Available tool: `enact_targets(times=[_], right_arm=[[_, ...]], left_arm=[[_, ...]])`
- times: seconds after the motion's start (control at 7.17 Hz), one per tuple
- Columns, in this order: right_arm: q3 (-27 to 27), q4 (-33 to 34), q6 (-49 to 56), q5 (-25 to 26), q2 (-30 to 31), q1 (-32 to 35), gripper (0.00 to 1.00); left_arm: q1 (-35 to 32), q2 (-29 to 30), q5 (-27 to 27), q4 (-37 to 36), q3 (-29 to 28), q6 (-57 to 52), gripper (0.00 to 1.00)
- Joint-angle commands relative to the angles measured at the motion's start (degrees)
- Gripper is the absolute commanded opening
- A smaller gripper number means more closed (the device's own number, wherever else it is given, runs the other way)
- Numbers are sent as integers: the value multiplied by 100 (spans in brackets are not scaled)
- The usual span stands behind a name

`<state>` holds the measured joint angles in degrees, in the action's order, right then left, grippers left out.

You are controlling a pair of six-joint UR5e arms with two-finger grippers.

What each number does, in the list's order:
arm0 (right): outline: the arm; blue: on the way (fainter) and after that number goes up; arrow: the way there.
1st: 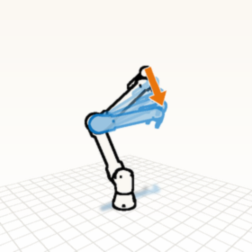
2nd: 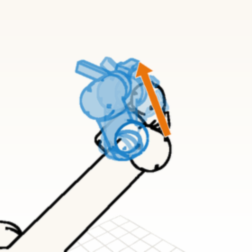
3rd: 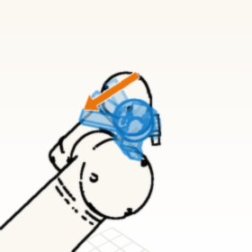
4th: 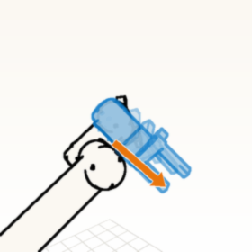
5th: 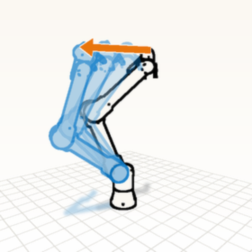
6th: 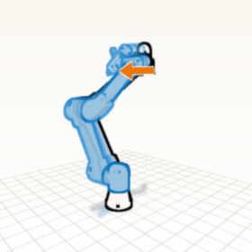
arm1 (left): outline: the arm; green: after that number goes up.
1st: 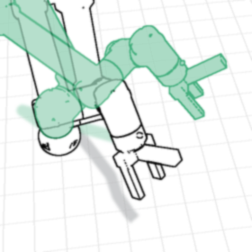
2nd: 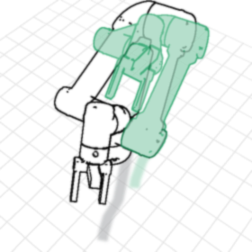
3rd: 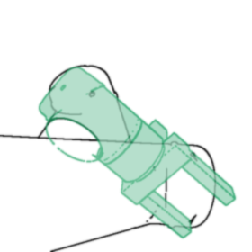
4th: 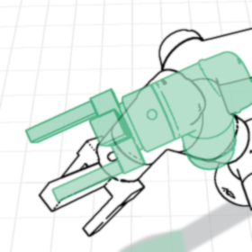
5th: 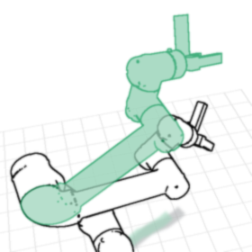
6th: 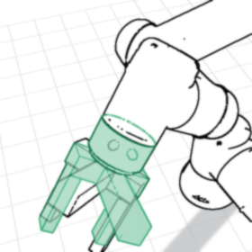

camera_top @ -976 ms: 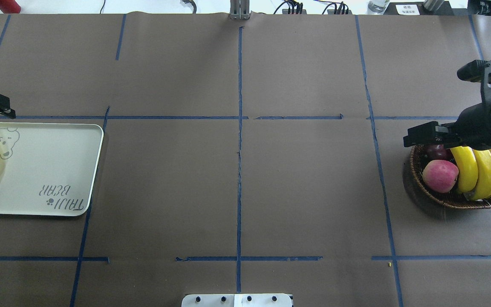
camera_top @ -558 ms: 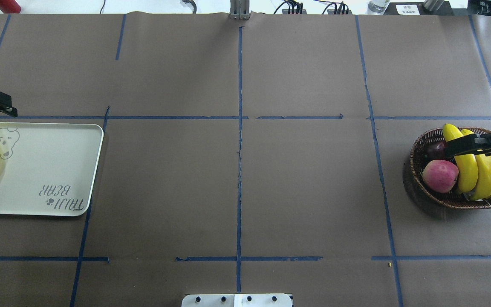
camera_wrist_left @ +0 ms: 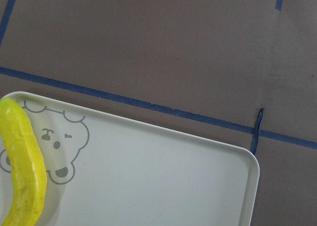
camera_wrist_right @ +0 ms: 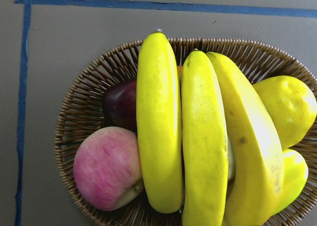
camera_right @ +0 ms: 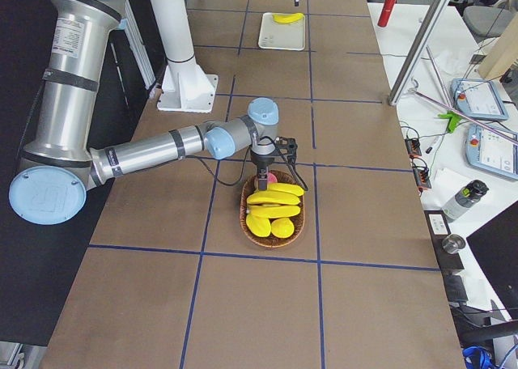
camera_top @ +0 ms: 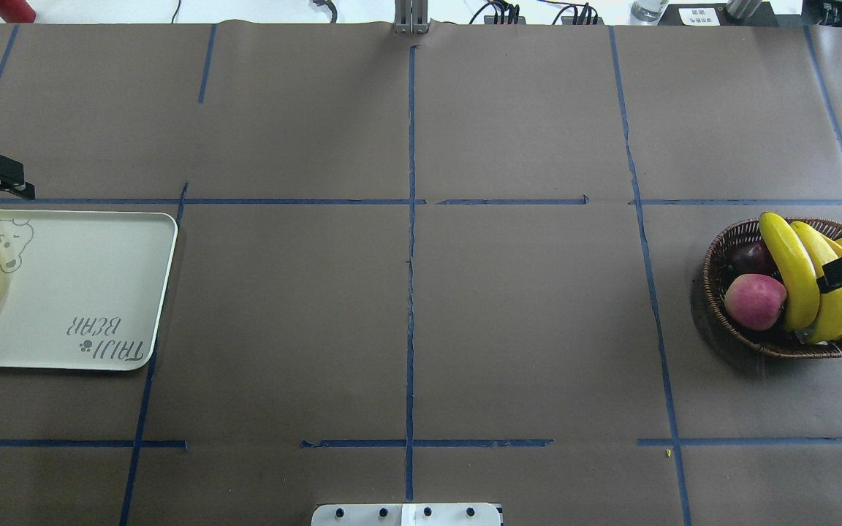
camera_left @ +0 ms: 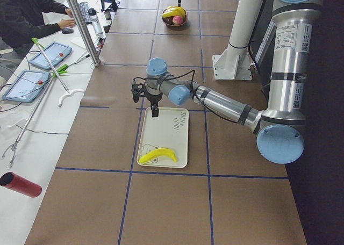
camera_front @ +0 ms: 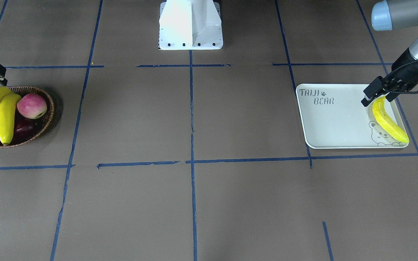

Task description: Transfer all bananas from basket to plate

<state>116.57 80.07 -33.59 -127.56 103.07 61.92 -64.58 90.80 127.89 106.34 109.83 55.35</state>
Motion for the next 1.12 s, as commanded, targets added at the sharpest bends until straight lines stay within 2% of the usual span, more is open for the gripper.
enact_targets(times=[0.0,0.42,0.7,0.98], right_arm=[[-151,8,45,-49,3,4,90],[-440,0,72,-41,-23,-57,89],[-495,0,90,-23,-32,-162,85],[-503,0,90,-32,-32,-189,68]], left_arm=[[6,-1,8,9,47,-6,100],[6,-9,8,9,47,-15,100],[6,-18,8,9,38,-41,100],[6,-18,8,9,38,-42,100]])
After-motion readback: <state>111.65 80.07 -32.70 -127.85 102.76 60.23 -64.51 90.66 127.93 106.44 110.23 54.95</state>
